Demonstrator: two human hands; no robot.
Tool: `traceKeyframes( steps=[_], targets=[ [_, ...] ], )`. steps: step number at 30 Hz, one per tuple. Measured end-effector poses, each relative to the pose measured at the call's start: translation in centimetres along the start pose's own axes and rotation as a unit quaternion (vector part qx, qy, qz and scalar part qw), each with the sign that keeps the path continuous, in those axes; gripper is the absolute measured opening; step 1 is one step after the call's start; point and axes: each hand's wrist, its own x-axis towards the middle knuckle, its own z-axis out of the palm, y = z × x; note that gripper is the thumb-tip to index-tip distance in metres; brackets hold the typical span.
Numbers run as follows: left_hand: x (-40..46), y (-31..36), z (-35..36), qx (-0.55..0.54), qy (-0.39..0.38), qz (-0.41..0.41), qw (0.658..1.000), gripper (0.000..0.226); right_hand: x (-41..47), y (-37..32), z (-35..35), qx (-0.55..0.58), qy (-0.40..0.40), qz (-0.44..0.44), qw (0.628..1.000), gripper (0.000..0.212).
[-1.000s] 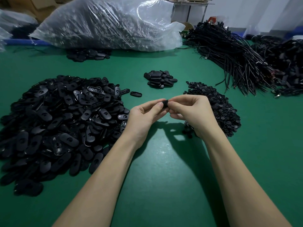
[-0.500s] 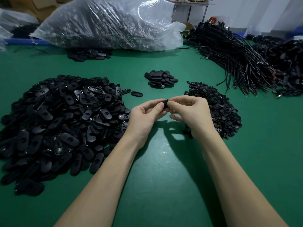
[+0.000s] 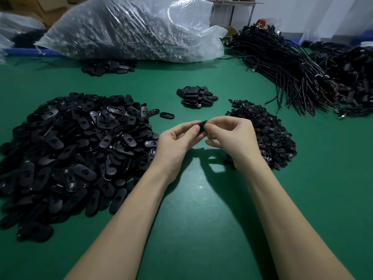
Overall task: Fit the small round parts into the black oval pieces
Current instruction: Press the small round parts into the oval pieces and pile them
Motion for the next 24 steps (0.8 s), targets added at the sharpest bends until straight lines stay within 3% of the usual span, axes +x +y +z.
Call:
traceKeyframes(
  steps=[8,16,24],
  targets=[
    [0.06,0.2,0.06,-0.008,0.007,-0.006,1.0,0.014,0.02,0.21,0.25,-0.015,-0.03,-0.043,0.999,0.014],
    [0.06,0.39,-0.05,-0.03,0.002,-0.018,0.999,0.014,0.02,0.02,0.24,0.074,-0.027,0.013,0.997,0.009],
    [0.12,0.37,-0.06,-0.03,0.009,-0.019,0.999,0.013,-0.09,-0.32,0.18,0.084,-0.032,0.017,0.996,0.011]
  ],
)
